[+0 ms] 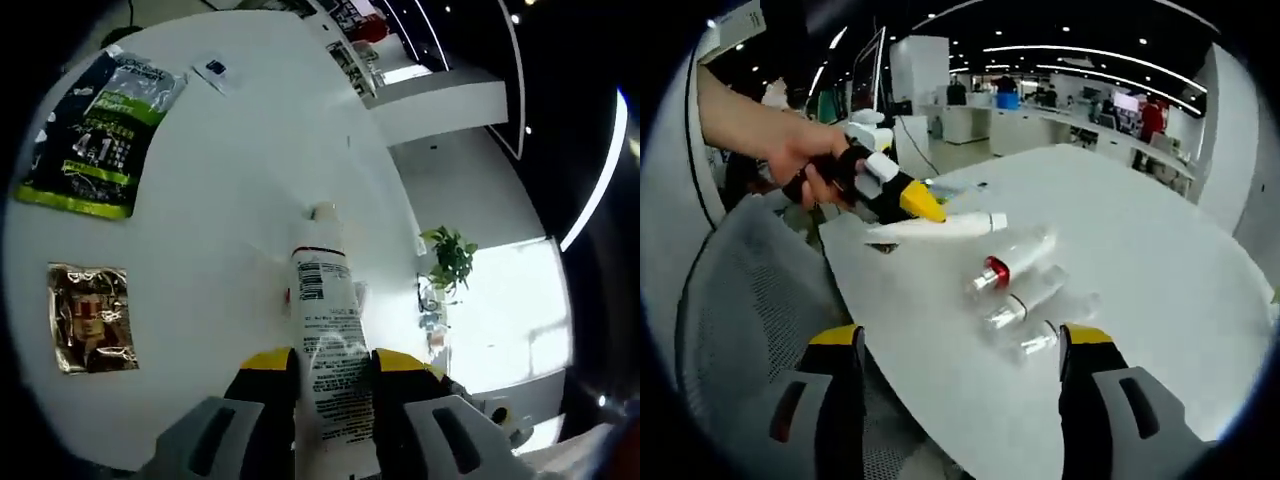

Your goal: Arrange the skincare products in the storage area until every visible bottle or jar stands upright without overlapping.

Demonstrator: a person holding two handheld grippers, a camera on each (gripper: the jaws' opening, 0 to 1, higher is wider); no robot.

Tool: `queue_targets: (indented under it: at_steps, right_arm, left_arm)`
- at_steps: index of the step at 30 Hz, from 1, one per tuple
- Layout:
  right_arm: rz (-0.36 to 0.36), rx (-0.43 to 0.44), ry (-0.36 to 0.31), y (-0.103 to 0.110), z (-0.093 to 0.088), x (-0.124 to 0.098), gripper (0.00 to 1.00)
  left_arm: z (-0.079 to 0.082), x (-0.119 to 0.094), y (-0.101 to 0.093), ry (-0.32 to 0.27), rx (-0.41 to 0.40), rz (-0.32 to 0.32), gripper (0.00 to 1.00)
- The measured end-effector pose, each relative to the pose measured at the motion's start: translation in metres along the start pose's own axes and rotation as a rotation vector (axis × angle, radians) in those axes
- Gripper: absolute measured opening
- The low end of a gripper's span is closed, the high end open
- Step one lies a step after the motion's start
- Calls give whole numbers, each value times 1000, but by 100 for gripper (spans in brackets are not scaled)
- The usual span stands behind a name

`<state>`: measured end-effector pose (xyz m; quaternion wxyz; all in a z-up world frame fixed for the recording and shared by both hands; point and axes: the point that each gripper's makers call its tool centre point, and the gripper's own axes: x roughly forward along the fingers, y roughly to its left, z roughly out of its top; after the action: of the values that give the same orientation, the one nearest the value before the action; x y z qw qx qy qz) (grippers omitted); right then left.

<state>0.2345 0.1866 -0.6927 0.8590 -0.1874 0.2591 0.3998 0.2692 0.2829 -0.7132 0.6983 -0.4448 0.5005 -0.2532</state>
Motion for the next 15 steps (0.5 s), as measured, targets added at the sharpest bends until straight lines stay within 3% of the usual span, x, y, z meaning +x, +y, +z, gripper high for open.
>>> queue_targets:
  at_steps: [4, 7, 9, 11, 15]
  right_arm:
    - [47, -191, -41, 9, 26, 9, 75]
    - [98, -437, -59, 25, 40, 16, 70]
    - [124, -576, -37, 34, 38, 19, 65]
    - [138, -645, -6, 39, 33, 23, 60]
    - [169, -672, 6, 47, 27, 26, 57]
  left_arm:
    - [-17, -6, -14, 48, 27, -31, 28]
    - [-36, -7, -22, 106, 82, -43, 28]
    - [-48, -7, -24, 138, 111, -38, 28]
    - [-59, -6, -29, 168, 115, -59, 28]
    - [-81, -6, -38, 232, 128, -99, 28]
